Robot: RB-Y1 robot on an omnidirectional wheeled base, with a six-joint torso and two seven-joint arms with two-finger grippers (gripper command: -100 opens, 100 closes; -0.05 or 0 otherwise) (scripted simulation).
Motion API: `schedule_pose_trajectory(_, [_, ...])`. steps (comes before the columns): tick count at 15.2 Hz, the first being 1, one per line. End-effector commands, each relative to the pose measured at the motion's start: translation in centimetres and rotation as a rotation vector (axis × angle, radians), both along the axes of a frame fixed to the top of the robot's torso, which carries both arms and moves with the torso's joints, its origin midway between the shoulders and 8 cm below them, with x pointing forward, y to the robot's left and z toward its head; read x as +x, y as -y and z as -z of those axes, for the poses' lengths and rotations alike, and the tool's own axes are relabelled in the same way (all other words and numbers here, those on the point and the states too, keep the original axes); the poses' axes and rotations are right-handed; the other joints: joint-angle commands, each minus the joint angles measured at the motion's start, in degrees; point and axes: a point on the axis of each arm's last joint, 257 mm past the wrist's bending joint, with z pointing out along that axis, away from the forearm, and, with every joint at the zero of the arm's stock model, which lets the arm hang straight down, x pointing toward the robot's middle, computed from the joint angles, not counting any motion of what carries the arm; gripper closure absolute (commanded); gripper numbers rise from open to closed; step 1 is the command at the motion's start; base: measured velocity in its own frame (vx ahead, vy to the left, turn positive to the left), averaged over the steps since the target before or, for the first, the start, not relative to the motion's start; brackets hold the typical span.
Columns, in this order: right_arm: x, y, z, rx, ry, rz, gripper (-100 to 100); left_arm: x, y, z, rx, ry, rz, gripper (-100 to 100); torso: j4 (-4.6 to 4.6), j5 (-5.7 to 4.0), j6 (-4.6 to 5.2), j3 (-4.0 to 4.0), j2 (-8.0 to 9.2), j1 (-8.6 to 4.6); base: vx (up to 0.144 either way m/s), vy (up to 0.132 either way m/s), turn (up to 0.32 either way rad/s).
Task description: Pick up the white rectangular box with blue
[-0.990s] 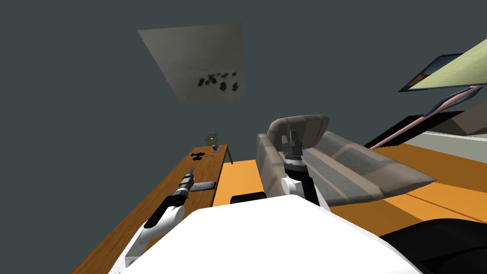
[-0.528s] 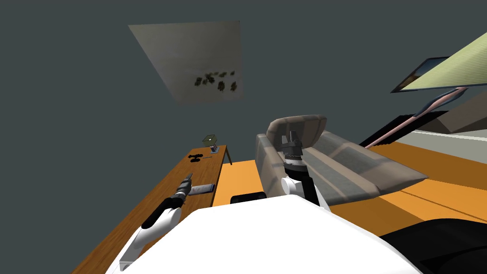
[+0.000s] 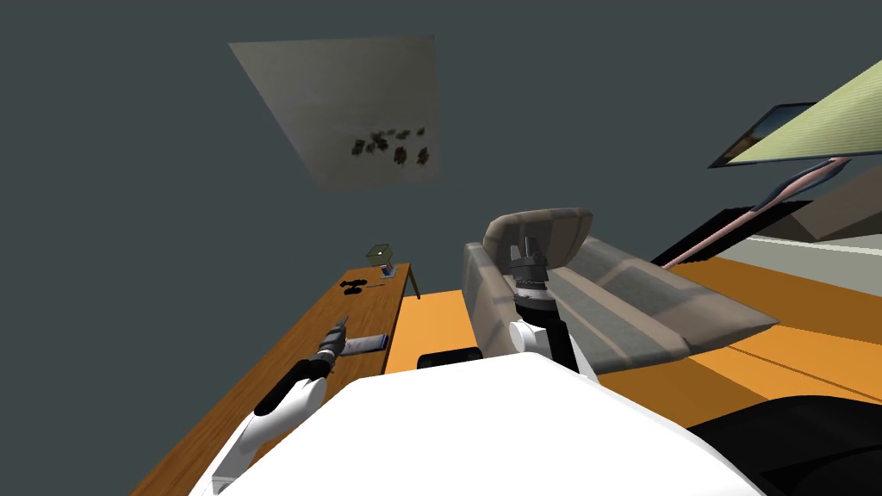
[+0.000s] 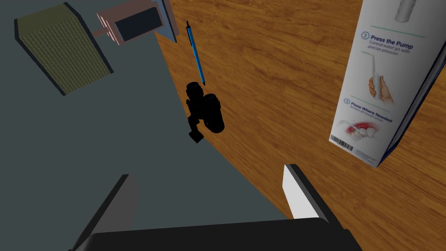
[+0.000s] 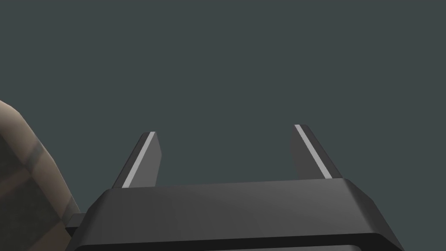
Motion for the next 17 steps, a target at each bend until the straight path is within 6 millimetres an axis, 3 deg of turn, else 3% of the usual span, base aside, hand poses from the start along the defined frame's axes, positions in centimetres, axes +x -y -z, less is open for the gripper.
schedule_pose_trajectory(1, [0.0, 0.0, 0.0, 0.0, 0.0, 0.0, 0, -1.1, -0.3, 1.2, -0.018, -0.046, -0.012, -100, 0.0, 0.0, 0.0, 0.0, 0.0, 0.0, 0.064, 0.004, -0.01])
schedule_pose_trajectory(14, [0.0, 0.0, 0.0, 0.0, 0.0, 0.0, 0, -6.5, -2.2, 6.0, -0.094, -0.256, -0.073, -100, -0.05, 0.0, 0.01, -0.12, -0.2, -0.01, 0.074, 0.002, -0.008])
schedule_pose_trajectory(17, [0.0, 0.0, 0.0, 0.0, 0.0, 0.0, 0, -9.3, -2.7, 7.9, -0.133, -0.345, -0.1, -100, -0.03, 0.0, 0.0, -0.08, -0.13, 0.0, 0.071, 0.005, -0.015])
